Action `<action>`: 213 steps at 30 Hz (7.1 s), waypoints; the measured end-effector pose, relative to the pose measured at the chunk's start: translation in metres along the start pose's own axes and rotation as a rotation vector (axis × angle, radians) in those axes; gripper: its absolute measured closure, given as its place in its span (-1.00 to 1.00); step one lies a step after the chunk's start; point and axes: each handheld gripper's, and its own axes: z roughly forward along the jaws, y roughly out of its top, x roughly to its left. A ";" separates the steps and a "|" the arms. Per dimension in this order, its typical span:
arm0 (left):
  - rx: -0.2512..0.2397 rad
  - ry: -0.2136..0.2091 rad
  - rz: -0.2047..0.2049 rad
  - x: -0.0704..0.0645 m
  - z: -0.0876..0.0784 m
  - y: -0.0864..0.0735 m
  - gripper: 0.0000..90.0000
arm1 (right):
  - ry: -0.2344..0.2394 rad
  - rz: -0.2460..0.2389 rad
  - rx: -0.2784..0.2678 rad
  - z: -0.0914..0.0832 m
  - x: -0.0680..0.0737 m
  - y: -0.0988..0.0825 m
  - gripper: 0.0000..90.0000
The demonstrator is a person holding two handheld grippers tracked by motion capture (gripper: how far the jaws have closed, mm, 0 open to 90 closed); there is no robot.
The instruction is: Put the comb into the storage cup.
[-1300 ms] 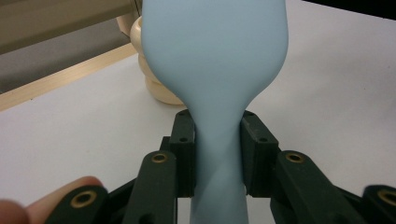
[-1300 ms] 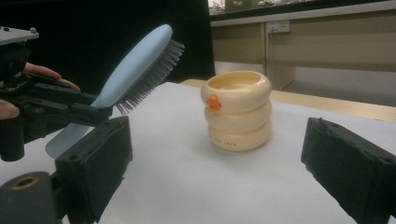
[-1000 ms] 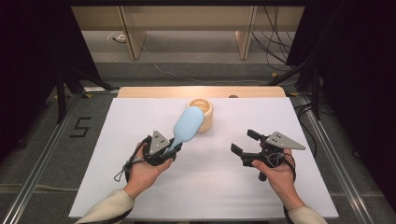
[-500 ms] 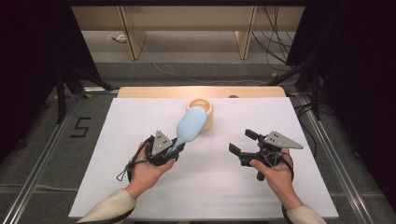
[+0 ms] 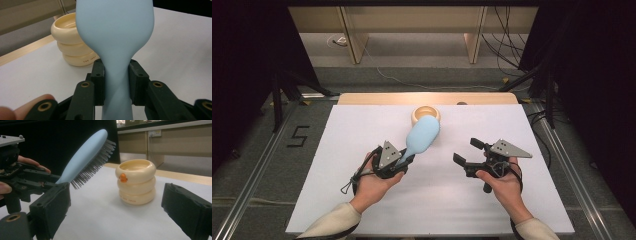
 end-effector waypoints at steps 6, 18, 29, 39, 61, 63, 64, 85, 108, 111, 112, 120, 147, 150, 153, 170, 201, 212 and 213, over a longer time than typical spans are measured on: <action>0.001 -0.009 0.006 -0.003 0.001 0.001 0.54 | 0.008 0.002 0.000 0.002 0.002 0.001 -0.79; 0.002 -0.027 0.020 -0.011 0.004 0.002 0.54 | 0.012 0.008 0.005 0.004 0.004 0.001 -0.79; 0.002 -0.042 0.030 -0.019 0.007 0.003 0.54 | 0.020 0.019 0.000 0.008 0.007 0.002 -0.80; 0.006 -0.053 0.039 -0.026 0.010 0.005 0.54 | 0.026 0.043 0.006 0.014 0.009 0.002 -0.80; 0.009 -0.082 0.058 -0.039 0.016 0.006 0.54 | 0.035 0.092 0.011 0.027 0.012 0.003 -0.81; 0.009 -0.085 0.060 -0.040 0.017 0.006 0.54 | 0.033 0.094 0.012 0.028 0.012 0.002 -0.81; 0.009 -0.085 0.058 -0.040 0.017 0.006 0.54 | 0.032 0.094 0.016 0.029 0.012 0.002 -0.81; 0.004 -0.110 0.072 -0.052 0.019 0.007 0.54 | 0.022 0.101 0.032 0.036 0.013 0.001 -0.81; 0.003 -0.118 0.071 -0.055 0.020 0.006 0.54 | 0.044 0.118 0.045 0.039 0.015 0.000 -0.54; 0.001 -0.118 0.068 -0.055 0.020 0.006 0.54 | 0.047 0.122 0.044 0.038 0.015 0.001 -0.51; 0.001 -0.118 0.065 -0.055 0.020 0.006 0.54 | 0.049 0.126 0.041 0.039 0.015 0.001 -0.50; 0.004 -0.121 0.061 -0.055 0.021 0.004 0.54 | 0.058 0.159 0.023 0.037 0.015 0.002 -0.33; 0.025 -0.131 0.052 -0.052 0.024 0.003 0.29 | 0.114 0.139 -0.001 0.029 0.023 0.021 0.15; 0.030 -0.141 0.048 -0.049 0.023 0.002 0.14 | 0.106 0.118 -0.005 0.026 0.023 0.025 0.15; 0.039 -0.153 0.044 -0.044 0.020 -0.001 -0.07 | 0.094 0.088 -0.004 0.024 0.023 0.029 0.15; 0.047 -0.120 -0.061 0.002 -0.020 -0.026 -0.93 | 0.028 -0.030 0.012 0.014 0.021 0.042 0.15; 0.030 -0.074 -0.063 0.018 -0.029 -0.040 -1.00 | -0.033 -0.066 0.022 0.009 0.013 0.051 0.15; 0.014 -0.062 -0.059 0.018 -0.030 -0.038 -1.00 | -0.047 -0.071 0.018 0.011 0.011 0.055 0.14; 0.010 -0.061 -0.060 0.019 -0.030 -0.038 -1.00 | -0.047 -0.072 0.016 0.011 0.011 0.056 0.14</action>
